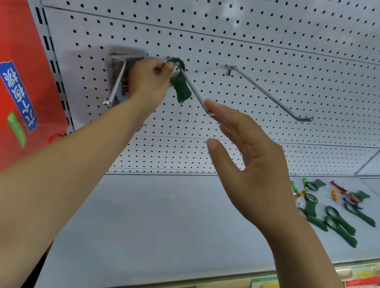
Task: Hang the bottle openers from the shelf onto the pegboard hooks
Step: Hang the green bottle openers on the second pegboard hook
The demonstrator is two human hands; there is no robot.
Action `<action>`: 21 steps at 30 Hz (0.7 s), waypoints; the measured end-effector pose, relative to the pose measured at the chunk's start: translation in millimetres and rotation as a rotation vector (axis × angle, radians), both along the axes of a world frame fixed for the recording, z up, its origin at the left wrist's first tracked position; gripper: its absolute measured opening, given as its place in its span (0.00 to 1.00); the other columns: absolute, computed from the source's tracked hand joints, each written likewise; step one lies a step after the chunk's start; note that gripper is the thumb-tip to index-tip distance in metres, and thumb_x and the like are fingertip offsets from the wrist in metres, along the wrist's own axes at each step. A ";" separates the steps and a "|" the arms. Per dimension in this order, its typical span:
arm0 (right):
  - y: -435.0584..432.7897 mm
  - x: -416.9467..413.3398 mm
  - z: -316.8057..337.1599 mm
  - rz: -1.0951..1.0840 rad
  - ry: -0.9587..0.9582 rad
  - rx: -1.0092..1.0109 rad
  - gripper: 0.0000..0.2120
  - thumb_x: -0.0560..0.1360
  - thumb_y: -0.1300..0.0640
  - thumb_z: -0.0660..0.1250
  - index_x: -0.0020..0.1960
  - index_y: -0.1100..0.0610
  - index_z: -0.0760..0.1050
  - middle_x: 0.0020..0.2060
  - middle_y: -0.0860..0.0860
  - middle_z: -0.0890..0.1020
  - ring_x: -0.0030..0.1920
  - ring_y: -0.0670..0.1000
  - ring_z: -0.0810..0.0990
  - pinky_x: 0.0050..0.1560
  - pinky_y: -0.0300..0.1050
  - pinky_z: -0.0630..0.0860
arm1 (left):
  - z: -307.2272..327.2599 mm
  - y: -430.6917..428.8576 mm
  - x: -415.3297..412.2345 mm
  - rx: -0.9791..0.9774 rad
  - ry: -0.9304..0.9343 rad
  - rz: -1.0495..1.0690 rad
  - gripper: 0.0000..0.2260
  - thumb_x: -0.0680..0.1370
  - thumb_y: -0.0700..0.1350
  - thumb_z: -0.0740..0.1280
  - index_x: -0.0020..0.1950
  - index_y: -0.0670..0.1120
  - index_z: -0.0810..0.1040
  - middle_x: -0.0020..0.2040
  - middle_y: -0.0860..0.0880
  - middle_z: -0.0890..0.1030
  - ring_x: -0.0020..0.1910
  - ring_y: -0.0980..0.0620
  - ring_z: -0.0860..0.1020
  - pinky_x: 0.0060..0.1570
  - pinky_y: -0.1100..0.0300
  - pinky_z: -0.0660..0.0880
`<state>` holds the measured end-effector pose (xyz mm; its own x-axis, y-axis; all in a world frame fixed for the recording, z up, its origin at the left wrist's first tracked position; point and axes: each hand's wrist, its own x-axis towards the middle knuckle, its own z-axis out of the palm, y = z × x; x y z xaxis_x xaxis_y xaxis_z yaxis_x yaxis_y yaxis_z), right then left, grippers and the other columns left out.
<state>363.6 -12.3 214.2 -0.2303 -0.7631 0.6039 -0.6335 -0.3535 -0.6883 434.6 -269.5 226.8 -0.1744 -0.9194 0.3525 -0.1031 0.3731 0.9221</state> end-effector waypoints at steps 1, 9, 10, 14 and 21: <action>0.9 -0.6 -0.6 0.005 -0.006 -0.008 0.21 0.80 0.64 0.67 0.71 0.51 0.73 0.66 0.41 0.79 0.70 0.45 0.75 0.72 0.50 0.70 | -2.5 1.9 2.0 -0.005 0.007 -0.022 0.08 0.81 0.46 0.66 0.46 0.44 0.80 0.43 0.48 0.85 0.46 0.50 0.86 0.49 0.55 0.83; 16.8 -35.0 -28.8 -0.117 -0.119 0.127 0.19 0.78 0.53 0.69 0.68 0.43 0.75 0.63 0.33 0.78 0.67 0.33 0.72 0.69 0.36 0.68 | -49.3 38.5 33.2 -0.057 -0.193 -0.057 0.11 0.80 0.51 0.68 0.61 0.50 0.77 0.54 0.45 0.81 0.49 0.49 0.77 0.56 0.54 0.74; 19.4 -43.7 -38.4 -0.141 -0.121 0.180 0.19 0.78 0.51 0.69 0.68 0.42 0.74 0.63 0.31 0.78 0.66 0.30 0.71 0.68 0.30 0.65 | -63.2 47.4 37.6 -0.071 -0.260 -0.049 0.14 0.79 0.52 0.68 0.63 0.49 0.77 0.56 0.46 0.81 0.52 0.49 0.77 0.59 0.54 0.73; 29.2 -89.0 -87.9 -0.225 -0.099 0.412 0.22 0.78 0.47 0.68 0.71 0.42 0.72 0.65 0.29 0.73 0.59 0.22 0.68 0.59 0.19 0.60 | -111.5 98.1 40.6 -0.119 -0.509 -0.042 0.21 0.80 0.52 0.68 0.73 0.49 0.73 0.72 0.51 0.75 0.70 0.52 0.72 0.69 0.60 0.65; 61.4 -191.2 -168.0 -0.283 0.011 0.784 0.25 0.79 0.47 0.68 0.74 0.52 0.69 0.72 0.48 0.73 0.72 0.50 0.70 0.65 0.38 0.63 | -172.7 156.5 -20.0 -0.100 -0.813 -0.129 0.23 0.82 0.55 0.63 0.76 0.52 0.68 0.78 0.55 0.66 0.77 0.54 0.64 0.75 0.56 0.61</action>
